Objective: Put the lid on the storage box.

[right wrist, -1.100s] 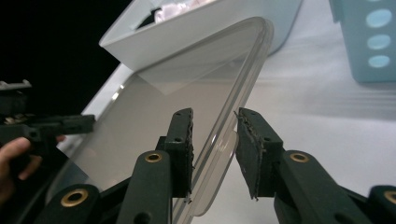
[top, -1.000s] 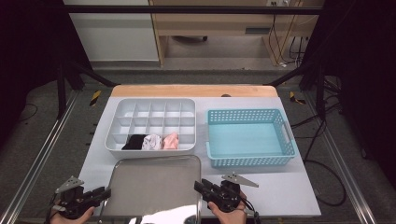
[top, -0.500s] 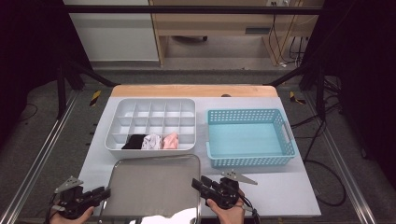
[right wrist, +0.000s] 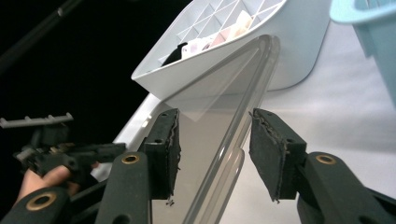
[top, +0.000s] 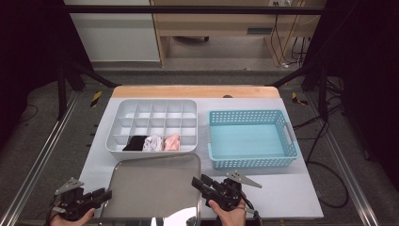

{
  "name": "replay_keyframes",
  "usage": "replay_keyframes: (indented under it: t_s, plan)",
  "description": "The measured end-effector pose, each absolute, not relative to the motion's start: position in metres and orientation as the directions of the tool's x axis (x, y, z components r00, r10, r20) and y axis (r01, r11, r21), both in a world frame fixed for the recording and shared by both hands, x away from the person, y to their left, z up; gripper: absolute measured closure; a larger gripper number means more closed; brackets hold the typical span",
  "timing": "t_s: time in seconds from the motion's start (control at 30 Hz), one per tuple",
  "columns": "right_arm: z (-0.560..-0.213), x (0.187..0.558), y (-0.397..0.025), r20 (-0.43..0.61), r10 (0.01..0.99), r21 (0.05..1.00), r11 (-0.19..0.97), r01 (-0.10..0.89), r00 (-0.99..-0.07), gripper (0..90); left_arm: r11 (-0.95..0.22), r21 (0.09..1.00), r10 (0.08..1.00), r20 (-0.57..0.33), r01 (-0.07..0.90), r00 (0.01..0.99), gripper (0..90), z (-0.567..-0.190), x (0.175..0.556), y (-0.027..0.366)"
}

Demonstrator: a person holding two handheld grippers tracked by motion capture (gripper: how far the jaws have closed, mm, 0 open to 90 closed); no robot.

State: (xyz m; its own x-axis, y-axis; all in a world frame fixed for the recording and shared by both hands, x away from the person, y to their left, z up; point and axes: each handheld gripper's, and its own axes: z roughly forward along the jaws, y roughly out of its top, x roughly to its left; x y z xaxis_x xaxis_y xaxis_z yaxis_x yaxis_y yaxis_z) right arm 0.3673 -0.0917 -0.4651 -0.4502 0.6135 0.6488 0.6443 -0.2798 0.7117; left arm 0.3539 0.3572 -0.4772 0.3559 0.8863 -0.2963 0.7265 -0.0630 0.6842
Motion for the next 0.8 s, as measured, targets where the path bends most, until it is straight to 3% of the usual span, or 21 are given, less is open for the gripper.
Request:
replay_keyframes:
  t_s: [0.33, 0.53, 0.63, 0.8]
  plan:
    - [-0.466, 0.367, -0.092, 0.621, 0.652, 0.708, -0.227, 0.669, -0.436, 54.4, -0.059, 0.685, 0.889, -0.295, 0.726, 0.351, 57.5, -0.477, 0.354, 0.357]
    - [-0.475, 0.374, -0.093, 0.552, 0.713, 0.712, -0.133, 0.690, -0.433, 64.5, -0.068, 0.685, 0.897, -0.277, 0.725, 0.345, 60.2, -0.477, 0.353, 0.356]
    - [-0.482, 0.379, -0.092, 0.535, 0.728, 0.700, -0.097, 0.708, -0.429, 59.3, -0.070, 0.685, 0.900, -0.271, 0.725, 0.343, 61.4, -0.477, 0.353, 0.356]
    - [-0.492, 0.384, -0.092, 0.523, 0.737, 0.680, -0.057, 0.731, -0.429, 60.3, -0.080, 0.687, 0.902, -0.259, 0.722, 0.347, 61.8, -0.477, 0.353, 0.355]
